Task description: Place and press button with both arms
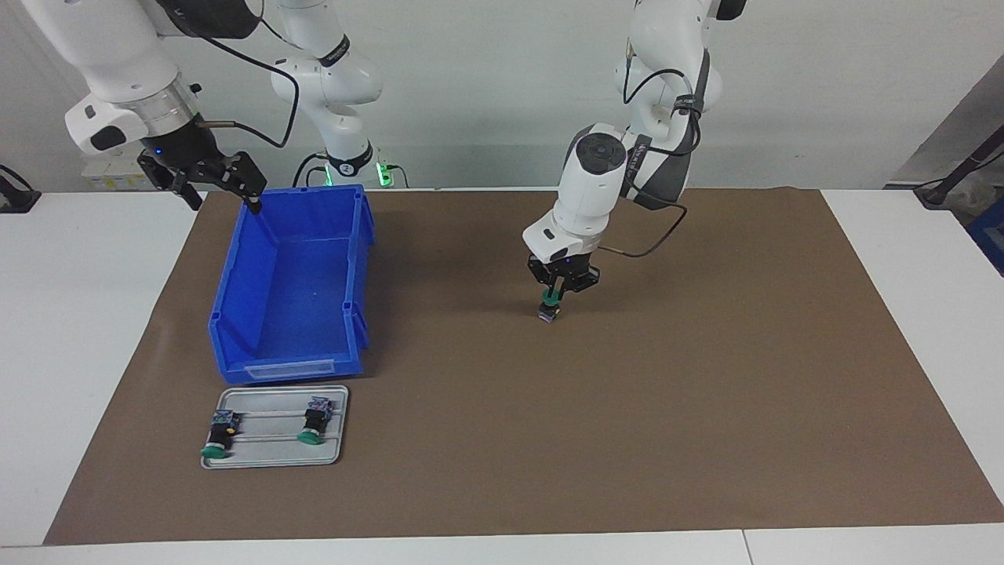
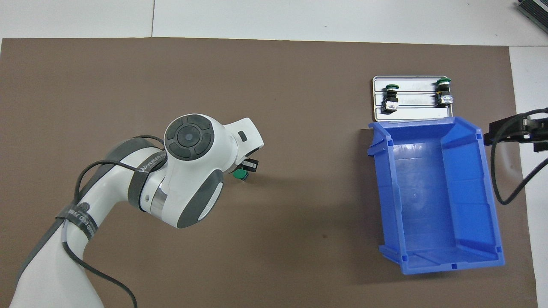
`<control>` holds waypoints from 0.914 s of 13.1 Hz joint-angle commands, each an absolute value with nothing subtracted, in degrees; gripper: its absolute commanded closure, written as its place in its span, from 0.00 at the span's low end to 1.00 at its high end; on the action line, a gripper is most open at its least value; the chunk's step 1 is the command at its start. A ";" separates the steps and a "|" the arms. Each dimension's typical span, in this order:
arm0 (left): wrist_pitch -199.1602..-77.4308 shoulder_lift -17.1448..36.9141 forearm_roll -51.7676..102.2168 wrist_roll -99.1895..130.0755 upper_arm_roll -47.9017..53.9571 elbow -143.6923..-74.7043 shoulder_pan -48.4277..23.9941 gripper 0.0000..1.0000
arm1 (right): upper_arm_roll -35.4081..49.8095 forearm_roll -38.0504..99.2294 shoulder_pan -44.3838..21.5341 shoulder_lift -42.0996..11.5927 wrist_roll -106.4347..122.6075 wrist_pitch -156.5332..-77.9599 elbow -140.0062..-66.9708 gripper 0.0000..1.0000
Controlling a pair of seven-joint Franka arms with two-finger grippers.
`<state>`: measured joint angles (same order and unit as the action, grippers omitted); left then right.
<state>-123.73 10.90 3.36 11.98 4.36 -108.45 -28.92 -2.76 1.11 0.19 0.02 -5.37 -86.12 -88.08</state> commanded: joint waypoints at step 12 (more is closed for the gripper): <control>-105.66 -3.59 2.46 -7.12 3.34 -107.15 -6.78 0.00 | -2.90 1.49 0.18 0.79 -3.96 -86.48 -89.03 0.01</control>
<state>-108.34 -0.76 3.28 -6.69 2.85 -108.10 -9.42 -2.76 1.11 0.19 0.02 -5.37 -86.12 -88.08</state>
